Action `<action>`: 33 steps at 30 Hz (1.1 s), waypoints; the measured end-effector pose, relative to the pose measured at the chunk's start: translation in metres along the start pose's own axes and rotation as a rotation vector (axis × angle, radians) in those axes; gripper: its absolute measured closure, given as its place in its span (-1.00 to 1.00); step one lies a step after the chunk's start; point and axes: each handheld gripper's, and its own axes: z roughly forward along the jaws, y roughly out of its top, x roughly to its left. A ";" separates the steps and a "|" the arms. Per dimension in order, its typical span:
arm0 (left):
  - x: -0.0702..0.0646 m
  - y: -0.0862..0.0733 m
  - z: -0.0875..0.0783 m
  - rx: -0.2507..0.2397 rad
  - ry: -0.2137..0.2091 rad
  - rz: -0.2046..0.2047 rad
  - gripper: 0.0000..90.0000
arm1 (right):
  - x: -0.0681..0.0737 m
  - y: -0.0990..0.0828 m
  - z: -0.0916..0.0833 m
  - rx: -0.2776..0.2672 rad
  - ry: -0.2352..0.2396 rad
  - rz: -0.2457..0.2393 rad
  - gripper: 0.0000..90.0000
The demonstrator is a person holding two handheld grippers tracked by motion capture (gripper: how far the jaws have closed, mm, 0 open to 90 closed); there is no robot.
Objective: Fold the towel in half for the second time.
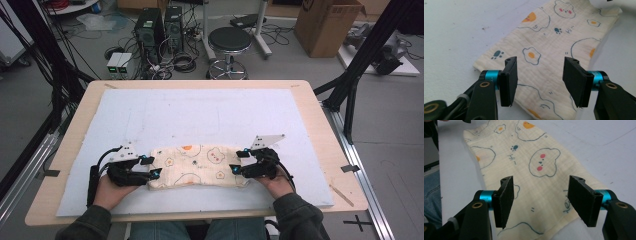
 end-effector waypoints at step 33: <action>0.046 0.016 0.049 0.169 0.217 -0.112 0.34 | -0.064 0.015 0.034 0.158 -0.121 0.096 0.75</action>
